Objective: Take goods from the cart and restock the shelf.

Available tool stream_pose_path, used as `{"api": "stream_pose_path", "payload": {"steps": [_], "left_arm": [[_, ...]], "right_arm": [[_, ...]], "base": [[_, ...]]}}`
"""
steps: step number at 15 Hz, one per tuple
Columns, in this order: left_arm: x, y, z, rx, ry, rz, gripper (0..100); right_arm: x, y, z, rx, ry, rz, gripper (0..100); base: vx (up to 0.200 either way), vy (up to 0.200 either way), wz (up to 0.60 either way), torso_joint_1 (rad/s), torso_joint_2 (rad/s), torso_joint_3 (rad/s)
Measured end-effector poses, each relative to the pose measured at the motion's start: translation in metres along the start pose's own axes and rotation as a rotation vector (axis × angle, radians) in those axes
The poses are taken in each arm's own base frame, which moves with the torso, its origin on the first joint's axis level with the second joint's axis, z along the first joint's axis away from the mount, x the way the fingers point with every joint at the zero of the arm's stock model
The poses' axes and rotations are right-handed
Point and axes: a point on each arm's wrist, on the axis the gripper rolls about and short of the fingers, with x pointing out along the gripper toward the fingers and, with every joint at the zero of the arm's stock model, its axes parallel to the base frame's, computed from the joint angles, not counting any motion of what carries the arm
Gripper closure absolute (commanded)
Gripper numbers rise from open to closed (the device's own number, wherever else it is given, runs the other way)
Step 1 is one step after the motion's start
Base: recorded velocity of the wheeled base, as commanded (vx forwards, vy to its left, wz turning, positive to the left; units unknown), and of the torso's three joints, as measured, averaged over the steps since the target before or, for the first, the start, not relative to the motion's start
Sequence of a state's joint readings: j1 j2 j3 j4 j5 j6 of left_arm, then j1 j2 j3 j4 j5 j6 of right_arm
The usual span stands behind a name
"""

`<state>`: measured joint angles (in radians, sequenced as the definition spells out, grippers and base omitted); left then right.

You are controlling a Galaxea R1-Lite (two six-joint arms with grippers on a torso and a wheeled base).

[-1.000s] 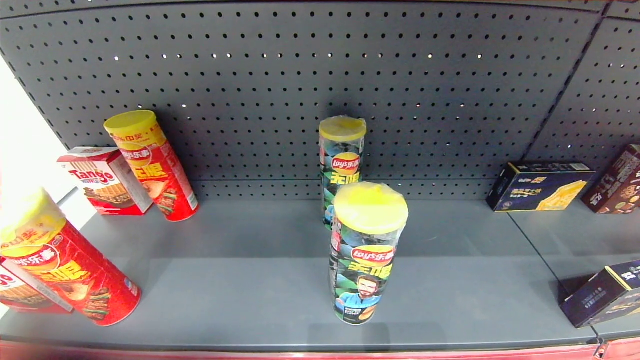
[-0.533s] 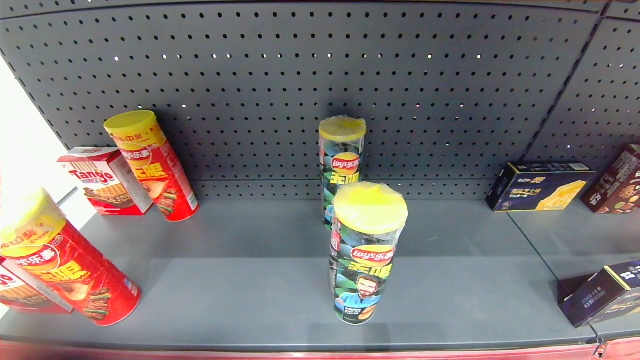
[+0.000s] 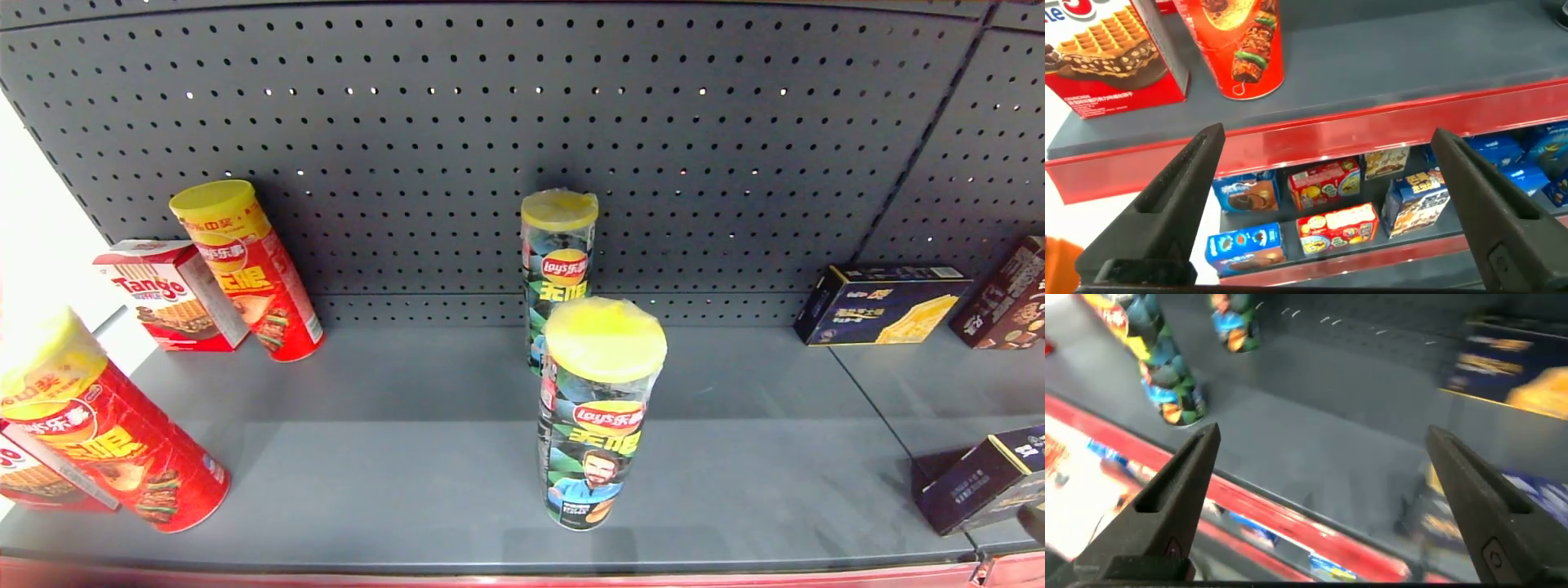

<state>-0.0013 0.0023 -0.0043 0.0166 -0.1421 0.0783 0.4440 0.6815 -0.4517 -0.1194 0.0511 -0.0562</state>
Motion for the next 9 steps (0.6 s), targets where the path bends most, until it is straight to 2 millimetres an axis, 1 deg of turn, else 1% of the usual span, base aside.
{"api": "stream_pose_path", "payload": {"steps": [2,4,6,7,9], "left_arm": [[0.000,0.000,0.000,0.000,0.000,-0.006,0],[0.000,0.000,0.000,0.000,0.000,-0.007,0],[0.000,0.000,0.000,0.000,0.000,-0.007,0],[0.000,0.000,0.000,0.000,0.000,-0.007,0],[0.000,0.000,0.000,0.000,0.000,-0.007,0]], "right_arm": [[0.026,0.002,0.006,-0.009,0.018,0.050,0],[0.051,0.009,0.005,-0.018,0.071,0.112,0],[0.070,0.017,0.001,-0.029,0.131,0.171,0],[0.075,0.020,0.000,-0.033,0.152,0.185,0],[0.091,0.025,0.001,-0.038,0.189,0.204,0]], "base": [[0.000,0.000,0.00,0.000,0.00,0.000],[0.000,0.000,0.00,0.000,0.00,0.000],[0.000,0.000,0.00,0.000,0.00,0.000],[0.000,0.000,0.00,0.000,0.00,0.000],[0.000,0.000,0.00,0.000,0.00,0.000]]}}
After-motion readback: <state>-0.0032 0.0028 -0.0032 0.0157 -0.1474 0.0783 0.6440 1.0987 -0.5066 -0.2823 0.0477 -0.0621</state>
